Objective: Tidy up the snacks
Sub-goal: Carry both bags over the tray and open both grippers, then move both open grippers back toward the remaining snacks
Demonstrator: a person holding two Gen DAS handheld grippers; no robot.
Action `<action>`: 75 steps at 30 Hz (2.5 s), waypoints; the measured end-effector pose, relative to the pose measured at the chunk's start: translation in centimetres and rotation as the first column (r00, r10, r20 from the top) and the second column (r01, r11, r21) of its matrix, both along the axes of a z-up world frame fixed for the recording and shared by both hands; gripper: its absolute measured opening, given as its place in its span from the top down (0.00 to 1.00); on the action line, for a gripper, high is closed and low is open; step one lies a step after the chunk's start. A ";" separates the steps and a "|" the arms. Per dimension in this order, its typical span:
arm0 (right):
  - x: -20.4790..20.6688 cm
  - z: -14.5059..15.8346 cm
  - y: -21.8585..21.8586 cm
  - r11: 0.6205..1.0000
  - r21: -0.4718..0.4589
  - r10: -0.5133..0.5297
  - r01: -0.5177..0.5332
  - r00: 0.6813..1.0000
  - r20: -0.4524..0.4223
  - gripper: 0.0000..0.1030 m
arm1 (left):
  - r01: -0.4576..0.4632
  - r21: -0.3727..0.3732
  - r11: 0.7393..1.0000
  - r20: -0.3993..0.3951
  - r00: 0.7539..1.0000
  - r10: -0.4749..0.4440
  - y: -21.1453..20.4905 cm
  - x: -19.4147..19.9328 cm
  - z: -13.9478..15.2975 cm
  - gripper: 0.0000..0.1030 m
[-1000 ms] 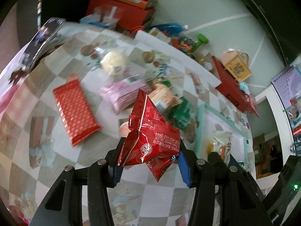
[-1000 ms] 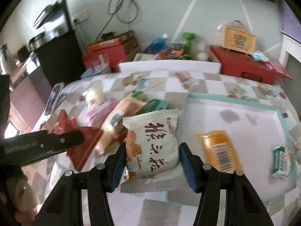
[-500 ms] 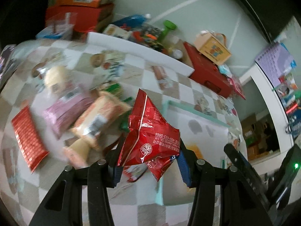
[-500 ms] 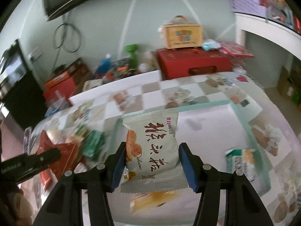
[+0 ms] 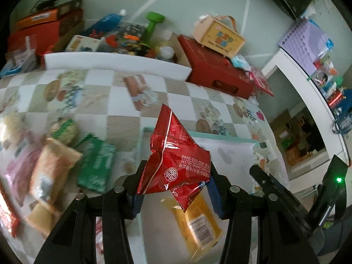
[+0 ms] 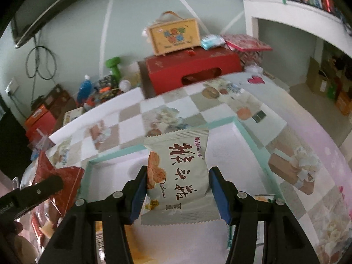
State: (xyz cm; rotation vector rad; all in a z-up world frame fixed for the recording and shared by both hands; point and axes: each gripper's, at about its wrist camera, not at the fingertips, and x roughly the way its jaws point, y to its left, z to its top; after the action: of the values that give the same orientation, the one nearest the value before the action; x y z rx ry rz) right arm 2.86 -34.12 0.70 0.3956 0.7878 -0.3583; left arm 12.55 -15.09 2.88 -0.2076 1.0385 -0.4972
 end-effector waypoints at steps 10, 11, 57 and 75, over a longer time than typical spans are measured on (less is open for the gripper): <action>0.5 -2.1 -1.8 0.999 0.020 -0.025 0.026 0.999 -0.037 0.43 | 0.079 0.007 0.997 -0.086 0.993 -0.078 -5.1 1.9 -3.4 0.50; 0.5 -2.2 -1.9 1.000 0.019 -0.025 0.025 0.999 -0.039 0.43 | 0.084 0.006 0.996 -0.093 0.992 -0.083 -5.4 1.9 -3.6 0.50; -0.2 -2.1 -3.1 0.994 -0.039 -0.101 0.098 0.991 -0.082 0.00 | -0.177 0.298 0.938 0.077 0.984 0.162 -1.5 0.3 -2.8 0.00; -0.5 -0.3 -1.0 0.997 -0.044 -0.071 0.068 0.996 -0.059 0.00 | -0.254 0.289 0.923 0.079 0.967 0.242 5.9 -2.9 0.3 0.00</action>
State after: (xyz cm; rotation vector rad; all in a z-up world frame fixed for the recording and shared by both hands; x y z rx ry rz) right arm 2.39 -35.09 0.40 0.3750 0.8257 -0.4526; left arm 9.63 -9.14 3.17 -0.0583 1.0152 -0.1108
